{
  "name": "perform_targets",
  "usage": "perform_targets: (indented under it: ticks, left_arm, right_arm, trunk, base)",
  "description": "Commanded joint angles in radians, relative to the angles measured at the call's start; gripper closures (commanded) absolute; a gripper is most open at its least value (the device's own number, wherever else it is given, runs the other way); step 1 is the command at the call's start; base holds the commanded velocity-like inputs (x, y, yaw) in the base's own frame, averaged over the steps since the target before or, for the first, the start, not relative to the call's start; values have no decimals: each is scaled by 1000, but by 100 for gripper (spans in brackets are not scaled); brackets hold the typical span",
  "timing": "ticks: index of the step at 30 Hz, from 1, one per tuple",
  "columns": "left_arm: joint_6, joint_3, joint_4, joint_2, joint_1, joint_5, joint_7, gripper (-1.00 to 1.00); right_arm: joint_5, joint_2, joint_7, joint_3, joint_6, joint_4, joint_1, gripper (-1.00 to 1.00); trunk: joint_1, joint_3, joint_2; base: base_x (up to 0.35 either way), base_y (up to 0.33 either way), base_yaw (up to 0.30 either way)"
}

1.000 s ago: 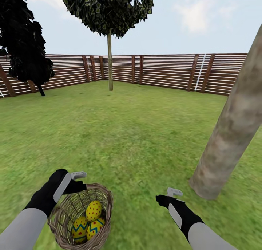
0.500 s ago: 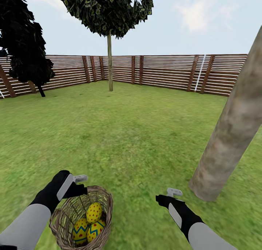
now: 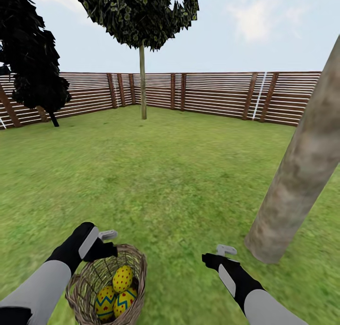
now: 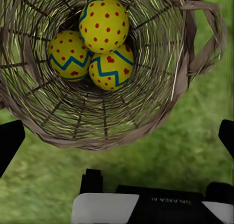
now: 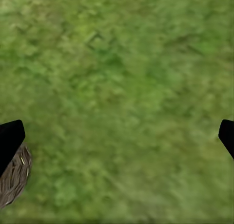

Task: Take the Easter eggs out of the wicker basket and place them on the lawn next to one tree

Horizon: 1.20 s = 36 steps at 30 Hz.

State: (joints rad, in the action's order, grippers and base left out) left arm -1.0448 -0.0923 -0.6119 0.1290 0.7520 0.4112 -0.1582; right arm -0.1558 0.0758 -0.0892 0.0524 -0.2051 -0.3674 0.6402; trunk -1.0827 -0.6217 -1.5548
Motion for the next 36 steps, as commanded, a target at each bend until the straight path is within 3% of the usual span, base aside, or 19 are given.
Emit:
perform_targets:
  ticks: [1,36]
  left_arm:
    - [-2,-7,-1,1,1,10,-5,-100]
    - [-2,-8,3,2,2,9,10,-100]
  right_arm:
    - [-6,1,-3,4,-5,-2,0,-100]
    - [-15,13,-1,4,22,-19,-1,-100]
  trunk:
    - [4,2,7]
    - [138,112,252]
  base:
    - [0,0,0]
    - [0,0,0]
